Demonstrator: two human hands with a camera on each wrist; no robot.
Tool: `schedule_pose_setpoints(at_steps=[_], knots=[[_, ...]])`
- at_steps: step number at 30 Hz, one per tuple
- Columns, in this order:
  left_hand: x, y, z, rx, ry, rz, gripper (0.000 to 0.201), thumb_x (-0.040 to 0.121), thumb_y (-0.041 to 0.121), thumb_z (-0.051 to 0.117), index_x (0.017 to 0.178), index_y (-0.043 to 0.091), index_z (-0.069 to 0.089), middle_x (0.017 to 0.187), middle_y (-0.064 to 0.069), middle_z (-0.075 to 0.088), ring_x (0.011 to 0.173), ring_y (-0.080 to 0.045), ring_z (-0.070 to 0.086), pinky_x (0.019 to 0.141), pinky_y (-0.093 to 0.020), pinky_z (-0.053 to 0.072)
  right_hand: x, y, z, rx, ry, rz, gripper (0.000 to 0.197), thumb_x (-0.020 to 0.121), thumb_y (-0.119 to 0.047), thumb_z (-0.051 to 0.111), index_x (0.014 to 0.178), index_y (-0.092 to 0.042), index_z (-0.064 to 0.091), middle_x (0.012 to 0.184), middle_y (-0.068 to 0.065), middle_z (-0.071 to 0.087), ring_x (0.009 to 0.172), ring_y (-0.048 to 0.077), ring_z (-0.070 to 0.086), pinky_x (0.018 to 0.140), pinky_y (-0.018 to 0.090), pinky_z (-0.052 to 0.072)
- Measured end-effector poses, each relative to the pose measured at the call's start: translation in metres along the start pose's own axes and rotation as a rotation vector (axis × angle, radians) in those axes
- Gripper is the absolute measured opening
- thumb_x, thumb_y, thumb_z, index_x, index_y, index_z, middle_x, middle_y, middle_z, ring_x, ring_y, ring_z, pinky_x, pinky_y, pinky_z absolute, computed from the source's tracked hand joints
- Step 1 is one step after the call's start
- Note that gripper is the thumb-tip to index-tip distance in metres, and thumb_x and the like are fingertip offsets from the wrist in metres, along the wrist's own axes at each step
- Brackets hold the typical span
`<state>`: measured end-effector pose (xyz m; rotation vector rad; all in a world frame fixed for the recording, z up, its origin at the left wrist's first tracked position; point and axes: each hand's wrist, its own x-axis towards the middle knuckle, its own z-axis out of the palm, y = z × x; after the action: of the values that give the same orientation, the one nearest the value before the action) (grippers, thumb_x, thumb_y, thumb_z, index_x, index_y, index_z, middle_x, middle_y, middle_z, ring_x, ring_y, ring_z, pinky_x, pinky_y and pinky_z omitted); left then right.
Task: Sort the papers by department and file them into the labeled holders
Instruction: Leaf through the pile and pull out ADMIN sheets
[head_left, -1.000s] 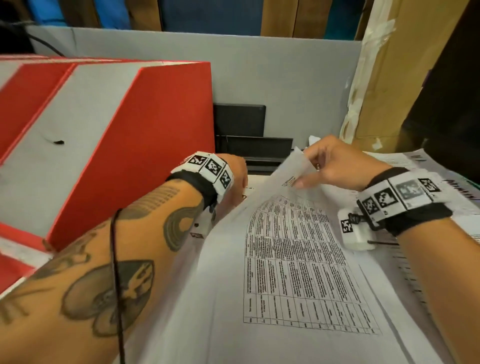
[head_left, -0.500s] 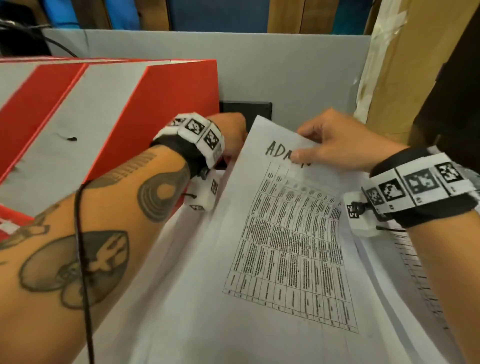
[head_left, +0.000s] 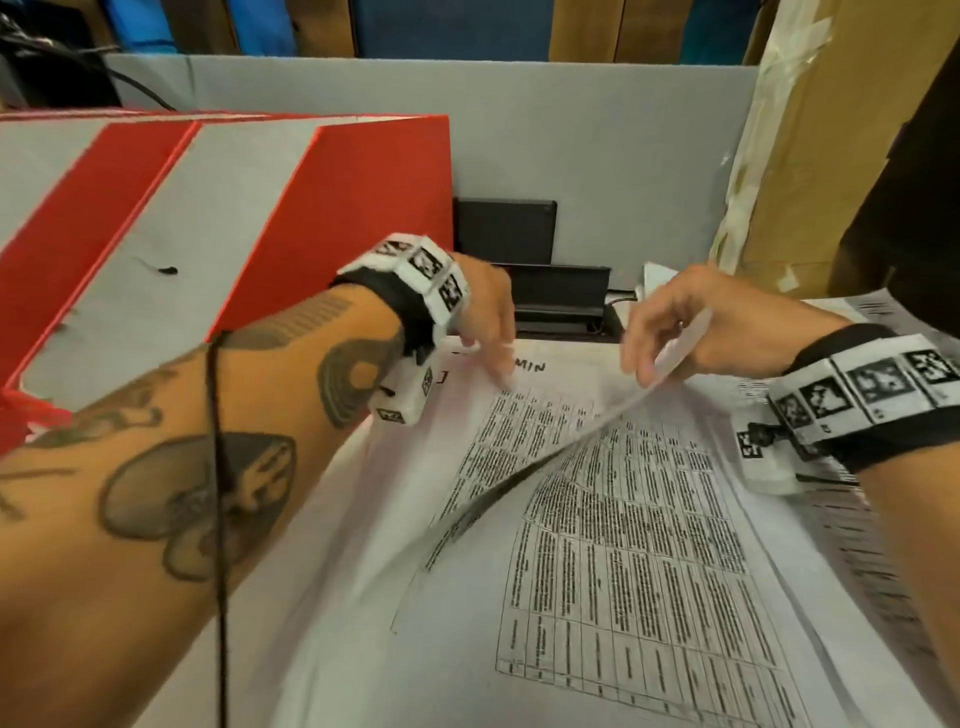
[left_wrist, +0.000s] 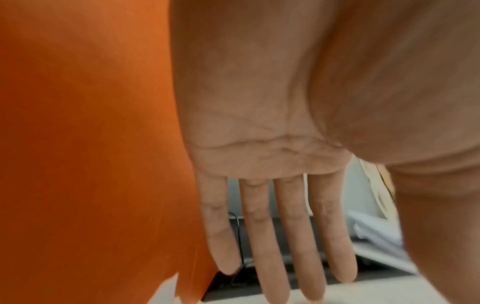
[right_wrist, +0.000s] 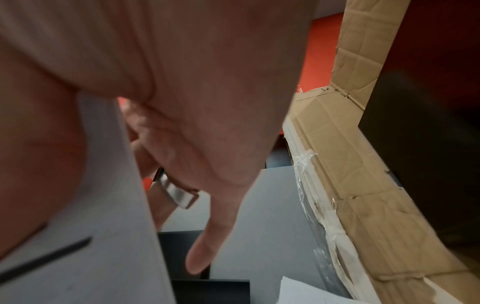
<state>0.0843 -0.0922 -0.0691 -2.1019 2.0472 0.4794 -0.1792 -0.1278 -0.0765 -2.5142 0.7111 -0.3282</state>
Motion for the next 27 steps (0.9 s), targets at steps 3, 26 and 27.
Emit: schedule_pose_setpoints(at_steps=[3, 26, 27], knots=[[0.015, 0.005, 0.015, 0.166, -0.045, -0.017, 0.085, 0.065, 0.056, 0.091, 0.139, 0.026, 0.062, 0.134, 0.008, 0.064, 0.118, -0.018, 0.061, 0.105, -0.037, 0.048, -0.003, 0.002, 0.000, 0.060, -0.044, -0.060, 0.039, 0.072, 0.013, 0.083, 0.067, -0.026, 0.081, 0.081, 0.004, 0.078, 0.082, 0.024, 0.074, 0.087, 0.048, 0.059], [-0.012, -0.006, -0.006, -0.077, 0.468, -0.017, 0.016, 0.082, 0.023, 0.082, 0.098, 0.019, 0.082, 0.088, 0.001, 0.076, 0.082, -0.021, 0.071, 0.077, -0.038, 0.062, 0.024, -0.019, 0.021, -0.246, 0.022, 0.186, 0.013, 0.091, -0.030, 0.077, 0.092, -0.039, 0.068, 0.104, -0.011, 0.075, 0.085, 0.004, 0.069, 0.070, 0.024, 0.055], [-0.014, -0.006, -0.007, -0.093, 0.495, 0.004, 0.014, 0.080, 0.024, 0.085, 0.094, 0.021, 0.083, 0.089, 0.002, 0.077, 0.085, -0.020, 0.071, 0.080, -0.039, 0.063, 0.027, -0.019, 0.023, -0.289, 0.028, 0.195, 0.010, 0.091, -0.030, 0.076, 0.097, -0.034, 0.070, 0.110, -0.008, 0.073, 0.086, 0.003, 0.067, 0.070, 0.023, 0.053]])
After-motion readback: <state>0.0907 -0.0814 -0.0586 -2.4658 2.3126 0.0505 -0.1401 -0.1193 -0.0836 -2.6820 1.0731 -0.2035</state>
